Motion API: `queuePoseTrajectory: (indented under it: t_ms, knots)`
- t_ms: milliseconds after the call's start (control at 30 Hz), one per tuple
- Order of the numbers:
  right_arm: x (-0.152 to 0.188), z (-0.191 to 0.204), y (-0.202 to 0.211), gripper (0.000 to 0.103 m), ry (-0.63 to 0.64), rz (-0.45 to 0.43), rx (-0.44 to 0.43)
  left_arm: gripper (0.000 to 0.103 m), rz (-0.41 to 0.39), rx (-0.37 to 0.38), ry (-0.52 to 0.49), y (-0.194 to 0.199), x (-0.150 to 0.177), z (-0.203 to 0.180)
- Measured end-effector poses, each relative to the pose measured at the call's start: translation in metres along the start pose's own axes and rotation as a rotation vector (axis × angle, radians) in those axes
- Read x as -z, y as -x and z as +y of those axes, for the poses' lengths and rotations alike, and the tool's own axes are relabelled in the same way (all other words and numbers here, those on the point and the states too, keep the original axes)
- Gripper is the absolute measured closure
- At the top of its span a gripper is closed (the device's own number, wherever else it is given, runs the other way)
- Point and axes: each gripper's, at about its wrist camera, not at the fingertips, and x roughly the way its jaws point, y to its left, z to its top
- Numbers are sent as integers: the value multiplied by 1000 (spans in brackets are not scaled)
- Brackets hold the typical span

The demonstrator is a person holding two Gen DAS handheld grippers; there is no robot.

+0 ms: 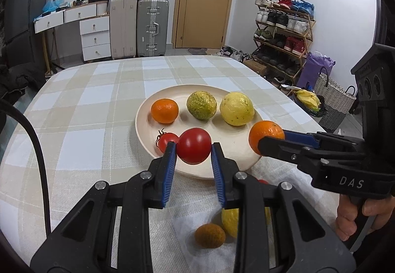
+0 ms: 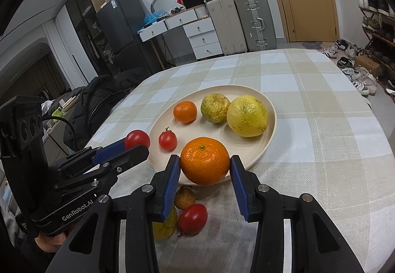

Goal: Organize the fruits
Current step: 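Carry the tomato and orange over the cream plate and open both tools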

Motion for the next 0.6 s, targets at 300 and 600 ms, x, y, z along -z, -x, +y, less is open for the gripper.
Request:
queuePoseTrajectory:
  t_ms: [300, 600]
  knots:
    - [-4, -7, -12, 61, -19, 13, 16, 77, 25, -12, -9, -24, -4, 0]
    - [-7, -11, -21, 61, -22, 25, 26, 77, 41, -11, -7, -36, -8, -2]
